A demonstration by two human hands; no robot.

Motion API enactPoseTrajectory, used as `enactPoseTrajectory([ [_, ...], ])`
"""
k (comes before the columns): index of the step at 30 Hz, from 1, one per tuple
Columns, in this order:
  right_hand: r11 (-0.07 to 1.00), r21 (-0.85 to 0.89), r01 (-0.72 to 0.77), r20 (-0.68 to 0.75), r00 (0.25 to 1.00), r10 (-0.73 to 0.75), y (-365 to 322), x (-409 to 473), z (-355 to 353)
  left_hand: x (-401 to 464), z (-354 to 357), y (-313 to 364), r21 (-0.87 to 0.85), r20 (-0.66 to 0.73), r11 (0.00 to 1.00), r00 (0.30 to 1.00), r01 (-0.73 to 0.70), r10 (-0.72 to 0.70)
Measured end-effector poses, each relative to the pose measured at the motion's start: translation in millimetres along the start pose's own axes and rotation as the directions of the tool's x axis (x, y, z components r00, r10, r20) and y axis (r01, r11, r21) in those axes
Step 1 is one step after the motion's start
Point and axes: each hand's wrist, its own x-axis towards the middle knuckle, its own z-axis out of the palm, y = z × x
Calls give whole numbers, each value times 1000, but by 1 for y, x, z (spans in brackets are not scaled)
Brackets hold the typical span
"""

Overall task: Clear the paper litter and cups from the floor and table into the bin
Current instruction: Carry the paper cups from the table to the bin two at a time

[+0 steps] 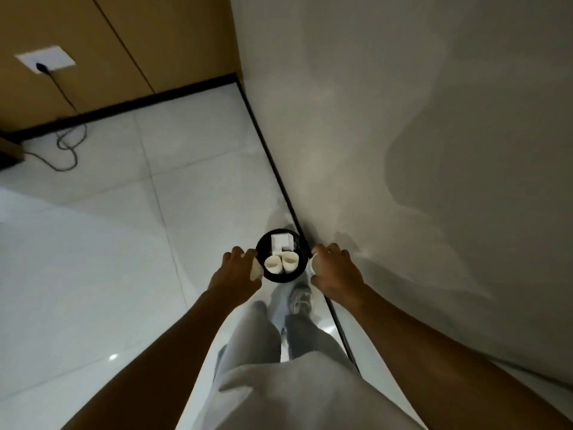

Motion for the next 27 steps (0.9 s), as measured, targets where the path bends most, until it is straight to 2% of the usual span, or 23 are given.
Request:
enactPoseTrajectory([
  [7,997,-39,72,57,996,-70,7,55,17,26,32,-6,-64,-17,990,992,122,-124],
  [15,997,-12,72,90,993,-70,34,121,86,105,94,-29,-78,18,988,992,130,-129],
  [27,997,0,81,122,989,-80,64,278,211,250,205,-89,-67,44,993,994,99,-96],
])
